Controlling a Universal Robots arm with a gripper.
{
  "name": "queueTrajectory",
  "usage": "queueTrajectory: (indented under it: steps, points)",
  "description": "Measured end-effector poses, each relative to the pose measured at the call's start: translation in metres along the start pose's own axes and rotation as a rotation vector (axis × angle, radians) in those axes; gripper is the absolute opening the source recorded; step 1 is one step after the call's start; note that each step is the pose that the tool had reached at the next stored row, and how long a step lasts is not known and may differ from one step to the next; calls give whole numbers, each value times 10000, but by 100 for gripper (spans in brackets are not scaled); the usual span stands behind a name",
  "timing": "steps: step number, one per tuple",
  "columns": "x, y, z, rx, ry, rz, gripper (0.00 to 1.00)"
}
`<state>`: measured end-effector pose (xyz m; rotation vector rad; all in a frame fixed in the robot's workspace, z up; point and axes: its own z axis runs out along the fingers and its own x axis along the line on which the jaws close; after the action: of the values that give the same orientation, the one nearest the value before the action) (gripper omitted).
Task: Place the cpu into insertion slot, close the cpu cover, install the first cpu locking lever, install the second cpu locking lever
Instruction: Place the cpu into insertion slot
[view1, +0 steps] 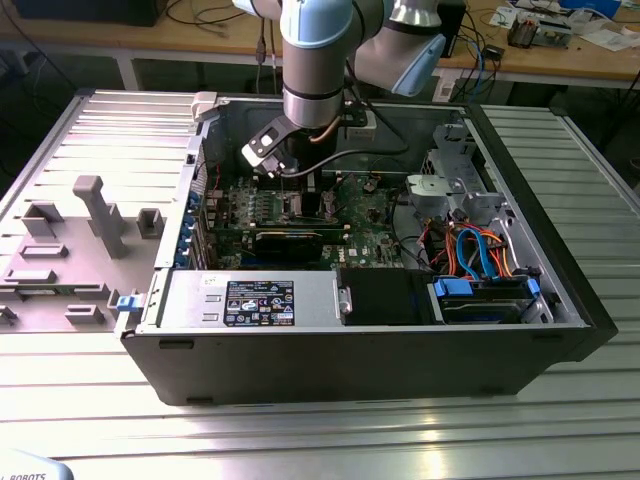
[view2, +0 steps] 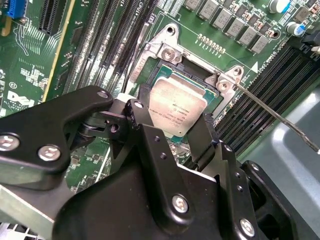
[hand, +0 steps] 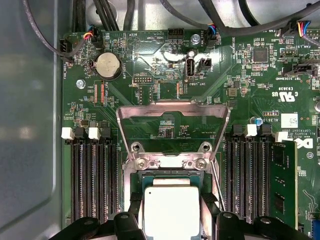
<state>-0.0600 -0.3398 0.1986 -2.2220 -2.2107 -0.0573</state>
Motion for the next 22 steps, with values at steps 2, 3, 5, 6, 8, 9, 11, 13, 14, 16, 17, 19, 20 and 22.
queueTrajectory:
  steps: [2,3,5,6,8,9,11,13,14,16,17,19,20,22]
  points:
    - [1,1,-23,-1,4,0,54]
    - [1,0,-36,1,-1,0,54]
    - [1,1,-36,0,-11,9,54]
    - [1,0,-34,0,-14,41,54]
    - [4,0,-22,-2,-15,100,54]
    - [7,-1,-16,-2,-15,101,54]
    - [15,-1,-5,-1,-19,99,54]
    - [25,-1,5,2,-23,99,54]
    - [27,-1,8,4,-23,98,54]
    - [29,0,11,0,-17,99,54]
    - [29,-1,12,-1,-16,100,54]
    - [29,0,12,-1,-16,100,54]
    - [29,0,11,-1,-16,100,54]
    - [32,1,-3,-9,-1,101,54]
